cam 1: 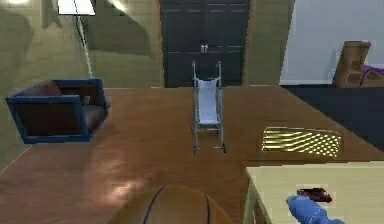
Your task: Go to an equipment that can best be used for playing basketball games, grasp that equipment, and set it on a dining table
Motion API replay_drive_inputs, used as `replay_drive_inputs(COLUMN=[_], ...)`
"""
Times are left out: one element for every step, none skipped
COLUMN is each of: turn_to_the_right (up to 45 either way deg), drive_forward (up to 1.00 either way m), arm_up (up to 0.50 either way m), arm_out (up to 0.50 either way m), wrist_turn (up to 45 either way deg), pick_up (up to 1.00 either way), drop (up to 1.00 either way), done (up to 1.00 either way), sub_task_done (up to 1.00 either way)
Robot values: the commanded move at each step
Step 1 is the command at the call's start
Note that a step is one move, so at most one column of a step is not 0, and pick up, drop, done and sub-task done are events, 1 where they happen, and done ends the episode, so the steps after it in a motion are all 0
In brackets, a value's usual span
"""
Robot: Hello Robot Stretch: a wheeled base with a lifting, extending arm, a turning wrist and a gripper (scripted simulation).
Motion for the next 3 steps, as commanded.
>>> replay_drive_inputs(turn_to_the_right=[45.0,39.0,-45.0], drive_forward=[0.00,0.00,0.00], arm_up=[0.00,0.00,0.00], arm_out=[0.00,0.00,0.00], wrist_turn=[0.0,0.0,0.0], pick_up=[0.00,0.00,0.00], drop=[0.00,0.00,0.00], done=[0.00,0.00,0.00], sub_task_done=[0.00,0.00,0.00])
